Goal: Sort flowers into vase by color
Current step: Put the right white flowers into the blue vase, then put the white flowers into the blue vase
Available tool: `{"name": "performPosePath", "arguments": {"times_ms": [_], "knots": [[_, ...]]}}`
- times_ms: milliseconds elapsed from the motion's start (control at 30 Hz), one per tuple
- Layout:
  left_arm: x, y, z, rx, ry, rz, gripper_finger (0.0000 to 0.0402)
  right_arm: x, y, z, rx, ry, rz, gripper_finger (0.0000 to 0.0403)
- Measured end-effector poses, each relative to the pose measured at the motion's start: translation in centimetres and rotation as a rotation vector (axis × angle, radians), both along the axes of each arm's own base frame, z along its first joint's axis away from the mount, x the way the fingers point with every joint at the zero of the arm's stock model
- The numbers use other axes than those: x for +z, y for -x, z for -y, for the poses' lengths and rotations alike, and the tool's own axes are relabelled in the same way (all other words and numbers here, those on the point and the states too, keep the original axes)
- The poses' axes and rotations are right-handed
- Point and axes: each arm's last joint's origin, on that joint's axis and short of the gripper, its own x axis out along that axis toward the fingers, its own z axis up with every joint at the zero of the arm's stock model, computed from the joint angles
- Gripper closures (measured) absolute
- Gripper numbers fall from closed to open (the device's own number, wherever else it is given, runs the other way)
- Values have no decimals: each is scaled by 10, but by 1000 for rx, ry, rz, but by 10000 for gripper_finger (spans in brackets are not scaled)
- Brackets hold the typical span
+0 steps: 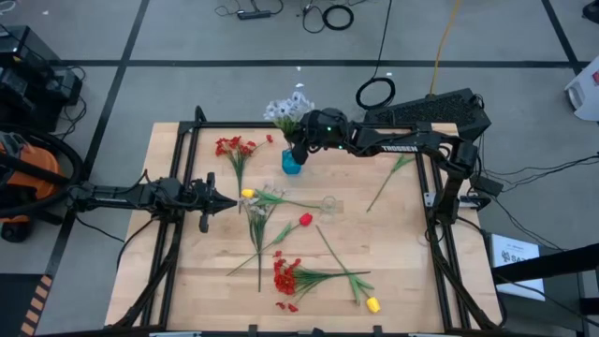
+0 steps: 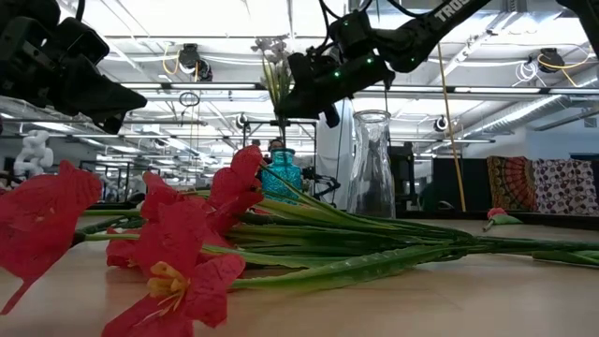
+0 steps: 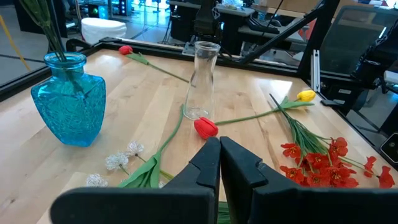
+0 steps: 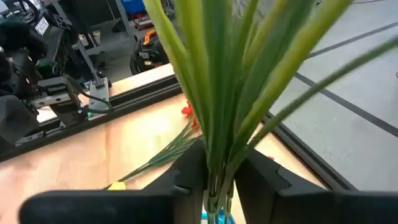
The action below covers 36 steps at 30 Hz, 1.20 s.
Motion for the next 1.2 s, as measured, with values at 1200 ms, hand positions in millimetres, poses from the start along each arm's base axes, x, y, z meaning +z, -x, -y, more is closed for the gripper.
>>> {"name": "performPosePath", "arguments": {"times_ms": [1200], "knots": [[1,0,0,-31,-232,15,384,69,147,-73,-333,-534,-563,307]]}}
